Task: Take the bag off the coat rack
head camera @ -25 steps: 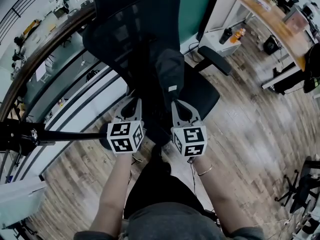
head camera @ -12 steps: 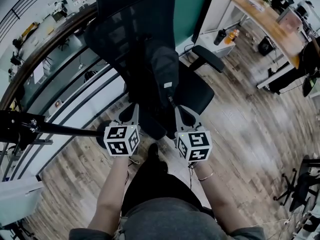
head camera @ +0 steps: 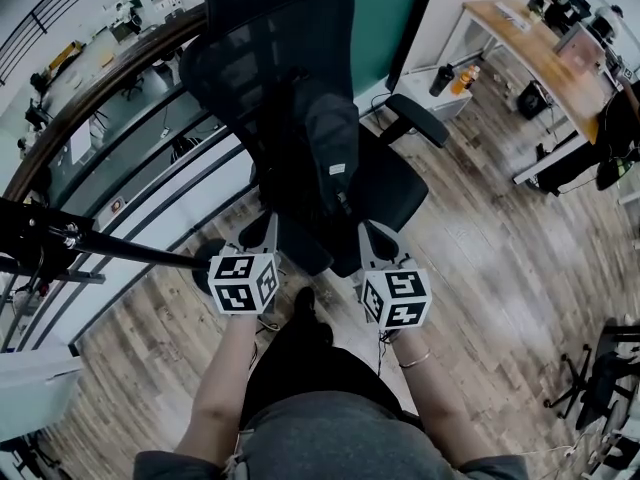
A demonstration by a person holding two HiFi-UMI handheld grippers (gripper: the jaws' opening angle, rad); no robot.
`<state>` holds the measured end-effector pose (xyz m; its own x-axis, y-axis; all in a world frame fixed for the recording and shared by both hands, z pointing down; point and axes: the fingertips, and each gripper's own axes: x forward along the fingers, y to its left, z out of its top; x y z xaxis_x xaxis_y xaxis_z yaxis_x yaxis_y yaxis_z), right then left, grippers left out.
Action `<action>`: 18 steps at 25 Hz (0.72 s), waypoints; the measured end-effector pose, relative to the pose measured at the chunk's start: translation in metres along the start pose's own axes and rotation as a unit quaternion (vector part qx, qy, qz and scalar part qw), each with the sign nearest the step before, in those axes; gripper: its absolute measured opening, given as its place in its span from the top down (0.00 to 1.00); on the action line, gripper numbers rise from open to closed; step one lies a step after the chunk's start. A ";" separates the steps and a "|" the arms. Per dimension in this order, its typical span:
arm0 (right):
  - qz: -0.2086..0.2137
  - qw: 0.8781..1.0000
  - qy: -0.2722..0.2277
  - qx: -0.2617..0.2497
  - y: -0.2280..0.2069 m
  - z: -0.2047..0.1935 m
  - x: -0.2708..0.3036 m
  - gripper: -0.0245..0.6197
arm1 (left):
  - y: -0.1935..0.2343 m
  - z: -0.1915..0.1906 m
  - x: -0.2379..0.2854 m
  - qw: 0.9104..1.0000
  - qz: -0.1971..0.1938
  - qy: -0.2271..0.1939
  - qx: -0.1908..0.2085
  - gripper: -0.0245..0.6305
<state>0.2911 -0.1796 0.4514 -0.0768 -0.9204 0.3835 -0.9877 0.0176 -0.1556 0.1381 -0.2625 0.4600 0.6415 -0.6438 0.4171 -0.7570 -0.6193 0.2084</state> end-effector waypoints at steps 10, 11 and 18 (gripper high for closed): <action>0.004 1.000 0.001 0.001 0.002 0.000 -0.005 0.96 | 0.001 -0.002 -0.008 1.000 0.003 0.000 -0.005 0.91; 0.005 1.000 0.002 0.004 0.003 -0.001 -0.004 0.96 | 0.002 -0.002 -0.008 1.000 0.004 0.001 -0.005 0.91; 0.006 1.000 0.006 0.007 0.009 -0.005 -0.002 0.96 | 0.007 -0.002 -0.011 1.000 0.004 0.002 -0.008 0.91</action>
